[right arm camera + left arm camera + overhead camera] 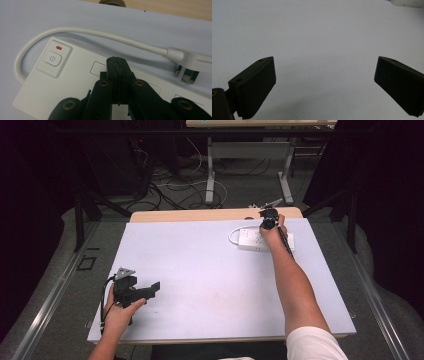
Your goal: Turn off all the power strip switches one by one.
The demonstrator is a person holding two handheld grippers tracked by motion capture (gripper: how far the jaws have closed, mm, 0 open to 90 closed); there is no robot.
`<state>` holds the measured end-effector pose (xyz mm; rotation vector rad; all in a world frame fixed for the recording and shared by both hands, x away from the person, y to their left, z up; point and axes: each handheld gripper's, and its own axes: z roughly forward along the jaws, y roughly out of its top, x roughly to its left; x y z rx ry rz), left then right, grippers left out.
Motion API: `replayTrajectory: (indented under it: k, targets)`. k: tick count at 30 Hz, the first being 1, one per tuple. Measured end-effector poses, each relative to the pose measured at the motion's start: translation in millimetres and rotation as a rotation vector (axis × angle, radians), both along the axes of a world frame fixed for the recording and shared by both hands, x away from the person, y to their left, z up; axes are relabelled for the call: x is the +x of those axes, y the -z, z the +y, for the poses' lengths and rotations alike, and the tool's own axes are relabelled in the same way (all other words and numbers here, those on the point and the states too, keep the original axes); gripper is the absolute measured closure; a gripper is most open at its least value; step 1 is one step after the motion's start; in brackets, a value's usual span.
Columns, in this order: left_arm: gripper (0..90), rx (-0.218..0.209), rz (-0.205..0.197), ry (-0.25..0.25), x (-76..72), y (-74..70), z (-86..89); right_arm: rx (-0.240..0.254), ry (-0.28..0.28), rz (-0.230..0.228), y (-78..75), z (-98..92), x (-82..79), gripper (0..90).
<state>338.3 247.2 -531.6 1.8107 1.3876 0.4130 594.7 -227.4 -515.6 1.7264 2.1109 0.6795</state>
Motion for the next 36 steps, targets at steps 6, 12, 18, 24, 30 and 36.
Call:
replayTrajectory:
  k: [6,12,18,24,30,36]
  targets:
    - [3.8,0.000,-0.002,-0.001,0.2,0.4,-0.4,0.001,0.010,-0.013,0.9,-2.3,-0.9,90.0]
    - [3.8,-0.001,-0.006,-0.006,0.8,1.1,-1.0,0.013,0.017,-0.009,0.9,-2.7,-1.4,90.0]
    - [3.8,0.002,-0.006,-0.005,1.2,1.5,-1.3,0.014,0.017,-0.016,1.5,-3.5,-2.2,90.0]
    - [3.8,-0.002,-0.005,-0.010,0.6,0.9,-1.0,0.019,0.021,-0.013,0.9,-4.3,-2.5,90.0]
    - [3.8,-0.001,0.001,-0.008,0.4,0.6,-0.7,0.052,0.050,-0.011,1.5,-13.7,-4.4,90.0]
    - [3.8,0.000,-0.005,-0.011,0.9,0.9,-1.4,0.056,0.068,-0.021,-2.5,-28.1,-6.1,90.0]
